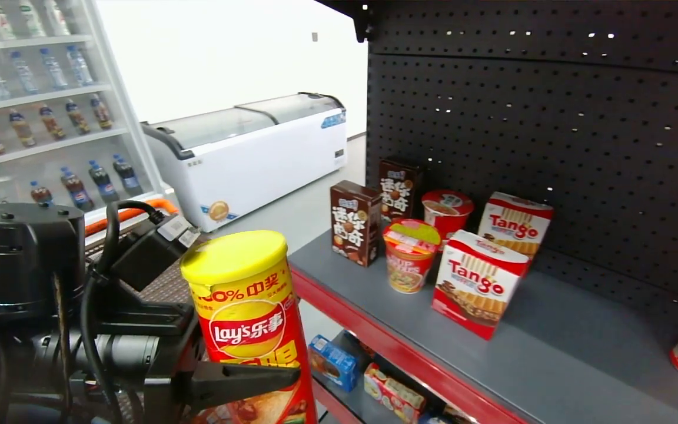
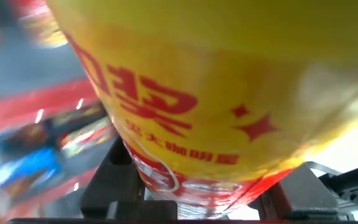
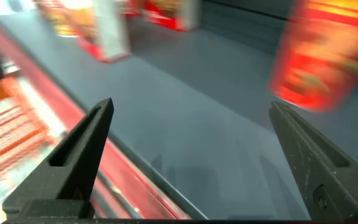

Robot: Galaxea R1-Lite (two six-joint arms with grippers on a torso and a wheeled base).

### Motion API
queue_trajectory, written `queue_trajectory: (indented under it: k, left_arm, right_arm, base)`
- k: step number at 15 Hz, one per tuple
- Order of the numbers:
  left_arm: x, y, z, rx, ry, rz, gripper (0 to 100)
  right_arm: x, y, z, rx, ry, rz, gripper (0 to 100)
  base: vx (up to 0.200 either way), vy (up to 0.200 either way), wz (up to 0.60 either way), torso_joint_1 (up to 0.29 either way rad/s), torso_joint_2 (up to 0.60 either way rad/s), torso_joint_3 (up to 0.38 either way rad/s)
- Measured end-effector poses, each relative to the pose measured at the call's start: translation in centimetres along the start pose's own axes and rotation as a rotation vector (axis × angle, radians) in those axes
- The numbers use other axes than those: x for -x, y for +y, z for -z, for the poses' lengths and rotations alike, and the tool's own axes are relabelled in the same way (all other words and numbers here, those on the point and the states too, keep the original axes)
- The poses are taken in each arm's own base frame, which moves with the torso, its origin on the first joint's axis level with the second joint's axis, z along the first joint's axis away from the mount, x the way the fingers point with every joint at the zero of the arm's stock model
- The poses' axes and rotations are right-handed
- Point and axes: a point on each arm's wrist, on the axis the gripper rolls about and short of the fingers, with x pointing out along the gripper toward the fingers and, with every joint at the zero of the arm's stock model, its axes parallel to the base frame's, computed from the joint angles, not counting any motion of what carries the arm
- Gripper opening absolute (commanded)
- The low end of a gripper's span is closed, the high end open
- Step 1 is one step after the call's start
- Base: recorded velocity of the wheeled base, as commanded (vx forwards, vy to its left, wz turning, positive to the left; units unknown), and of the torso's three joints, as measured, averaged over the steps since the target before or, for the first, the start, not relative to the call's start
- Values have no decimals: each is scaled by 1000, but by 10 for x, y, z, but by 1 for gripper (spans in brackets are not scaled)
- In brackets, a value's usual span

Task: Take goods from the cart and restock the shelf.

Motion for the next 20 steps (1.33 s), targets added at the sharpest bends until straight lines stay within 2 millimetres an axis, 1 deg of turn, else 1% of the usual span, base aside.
queue_trajectory:
  k: [11, 17, 19, 20]
  left_arm:
    - [-4, 0, 1, 3, 9, 15, 0]
    - [-4, 1, 2, 9, 12, 11, 0]
    - [-4, 1, 2, 10, 13, 11, 0]
    - [-4, 1, 3, 11, 13, 11, 0]
  right_arm:
    - [0, 0, 0, 0, 0, 0, 100]
    - [0, 0, 0, 0, 0, 0, 100]
    - [0, 0, 0, 0, 0, 0, 100]
    - [0, 0, 0, 0, 0, 0, 100]
  base:
    - [0, 0, -600, 4, 2, 3]
    - [0, 0, 0, 0, 0, 0]
    - [0, 0, -600, 0, 2, 0]
    - [0, 0, 0, 0, 0, 0]
